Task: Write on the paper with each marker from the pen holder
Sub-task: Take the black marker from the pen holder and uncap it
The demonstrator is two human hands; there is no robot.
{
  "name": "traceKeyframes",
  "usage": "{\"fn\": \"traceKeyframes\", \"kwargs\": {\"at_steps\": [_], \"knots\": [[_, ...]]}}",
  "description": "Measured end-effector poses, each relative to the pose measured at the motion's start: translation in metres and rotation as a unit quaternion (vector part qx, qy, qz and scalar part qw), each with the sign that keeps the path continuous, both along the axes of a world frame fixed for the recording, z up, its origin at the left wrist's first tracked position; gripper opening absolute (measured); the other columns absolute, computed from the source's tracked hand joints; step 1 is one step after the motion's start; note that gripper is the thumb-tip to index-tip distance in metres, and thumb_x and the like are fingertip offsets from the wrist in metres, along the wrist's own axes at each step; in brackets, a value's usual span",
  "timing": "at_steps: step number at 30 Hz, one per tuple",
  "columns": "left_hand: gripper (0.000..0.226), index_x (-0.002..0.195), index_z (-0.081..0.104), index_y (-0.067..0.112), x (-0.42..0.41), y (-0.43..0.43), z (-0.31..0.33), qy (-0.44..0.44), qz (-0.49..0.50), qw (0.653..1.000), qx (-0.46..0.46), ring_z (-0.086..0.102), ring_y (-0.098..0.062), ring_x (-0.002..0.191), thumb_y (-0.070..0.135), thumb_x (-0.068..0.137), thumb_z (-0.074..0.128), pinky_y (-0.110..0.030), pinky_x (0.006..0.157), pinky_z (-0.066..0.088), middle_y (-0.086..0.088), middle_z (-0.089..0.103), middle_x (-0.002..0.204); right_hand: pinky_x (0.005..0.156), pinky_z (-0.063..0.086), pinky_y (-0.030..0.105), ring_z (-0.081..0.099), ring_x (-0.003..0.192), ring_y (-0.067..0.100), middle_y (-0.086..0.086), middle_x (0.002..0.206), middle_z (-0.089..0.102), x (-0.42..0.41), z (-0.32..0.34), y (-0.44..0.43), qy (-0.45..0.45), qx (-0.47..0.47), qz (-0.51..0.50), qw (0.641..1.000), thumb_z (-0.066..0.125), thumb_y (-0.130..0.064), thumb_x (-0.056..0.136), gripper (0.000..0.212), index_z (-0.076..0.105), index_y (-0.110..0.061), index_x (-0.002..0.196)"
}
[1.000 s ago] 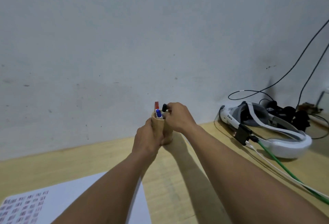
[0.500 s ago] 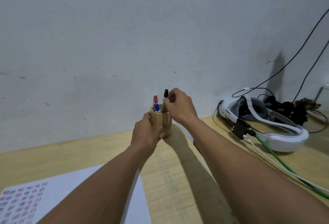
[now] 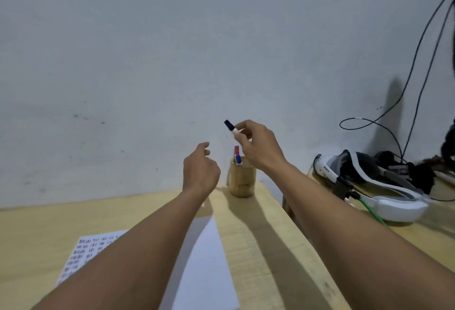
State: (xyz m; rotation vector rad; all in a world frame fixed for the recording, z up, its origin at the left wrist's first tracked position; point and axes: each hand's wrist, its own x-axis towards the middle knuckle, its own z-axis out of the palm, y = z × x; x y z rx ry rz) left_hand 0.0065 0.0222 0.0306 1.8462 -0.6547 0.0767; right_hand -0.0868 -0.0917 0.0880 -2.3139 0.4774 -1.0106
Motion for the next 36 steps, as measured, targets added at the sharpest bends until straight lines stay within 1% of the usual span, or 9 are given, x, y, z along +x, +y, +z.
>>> {"fn": "traceKeyframes", "kwargs": {"at_steps": [3,7,13,16,18,21,23,29,36], "knots": [[0.039,0.133,0.059,0.022,-0.005,0.03,0.021,0.001,0.003,0.998,-0.056,0.061,-0.003,0.085,0.018,0.096,0.046,-0.008,0.064,0.046,0.001,0.065,0.115,0.072,0.054,0.035,0.068,0.09,0.026,0.009,0.095,0.075,-0.006,-0.002,0.021,0.041,0.013,0.035,0.998,0.059,-0.028,0.102,0.022,0.074,-0.017,0.113],[0.025,0.115,0.071,0.023,-0.014,0.064,0.036,0.032,-0.06,0.99,-0.121,0.075,-0.015,0.083,0.029,0.093,0.061,-0.039,0.08,0.062,0.0,0.076,0.093,0.075,0.051,0.034,0.068,0.093,0.025,0.006,0.096,0.076,-0.01,-0.009,0.048,0.083,-0.004,0.054,0.995,0.064,-0.025,0.099,0.018,0.078,-0.019,0.109],[0.009,0.092,0.076,0.013,-0.018,0.099,0.043,0.028,-0.051,0.991,-0.119,0.075,-0.021,0.082,0.01,0.09,0.068,-0.041,0.082,0.062,-0.005,0.077,0.082,0.085,0.052,0.038,0.066,0.101,0.013,-0.008,0.101,0.072,-0.013,-0.011,0.079,0.078,0.004,0.048,0.996,0.066,-0.039,0.096,0.023,0.073,-0.026,0.114],[0.009,0.087,0.075,0.018,-0.016,0.111,0.046,0.037,-0.02,0.988,-0.148,0.075,-0.022,0.081,0.012,0.09,0.068,-0.044,0.084,0.061,-0.001,0.077,0.078,0.068,0.047,0.034,0.062,0.081,0.014,-0.008,0.086,0.067,-0.015,-0.01,0.101,0.013,-0.038,-0.025,0.999,0.062,-0.047,0.093,0.027,0.067,-0.021,0.097],[0.009,0.087,0.074,0.016,-0.016,0.118,0.048,0.045,-0.012,0.985,-0.164,0.075,-0.02,0.082,0.011,0.091,0.067,-0.043,0.084,0.061,-0.003,0.076,0.079,0.059,0.043,0.031,0.057,0.065,0.017,-0.003,0.073,0.064,-0.015,-0.008,0.119,0.004,0.085,-0.034,0.996,0.058,-0.046,0.095,0.039,0.068,-0.009,0.09],[0.009,0.089,0.073,0.017,-0.013,0.13,0.046,0.047,-0.009,0.985,-0.165,0.075,-0.022,0.084,0.012,0.091,0.067,-0.044,0.084,0.061,-0.003,0.077,0.081,0.052,0.044,0.025,0.052,0.053,0.014,-0.002,0.063,0.059,-0.013,-0.002,0.143,-0.004,0.465,0.052,0.884,0.056,-0.051,0.097,0.045,0.07,-0.01,0.086],[0.009,0.089,0.073,0.016,-0.01,0.138,0.041,0.05,0.0,0.984,-0.172,0.075,-0.023,0.085,0.01,0.092,0.066,-0.044,0.084,0.061,-0.004,0.076,0.082,0.045,0.043,0.021,0.048,0.046,0.011,-0.004,0.06,0.056,-0.007,-0.003,0.15,-0.014,0.567,0.081,0.819,0.057,-0.05,0.098,0.039,0.069,-0.014,0.088],[0.009,0.097,0.073,0.005,-0.005,0.162,0.031,0.093,-0.041,0.977,-0.186,0.074,-0.02,0.08,0.008,0.095,0.065,-0.045,0.082,0.062,-0.01,0.074,0.087,0.036,0.044,0.014,0.046,0.038,0.007,-0.002,0.053,0.053,0.012,-0.007,0.179,-0.059,0.68,0.135,0.718,0.065,-0.028,0.099,0.018,0.063,-0.011,0.093],[0.017,0.092,0.073,0.004,0.005,0.187,0.024,0.061,-0.003,0.987,-0.151,0.074,-0.02,0.077,0.017,0.096,0.064,-0.042,0.079,0.063,-0.011,0.073,0.083,0.049,0.056,0.018,0.057,0.044,0.011,0.006,0.063,0.059,0.026,-0.018,0.2,-0.144,0.653,0.154,0.728,0.062,-0.01,0.099,0.017,0.061,-0.003,0.083]]}}
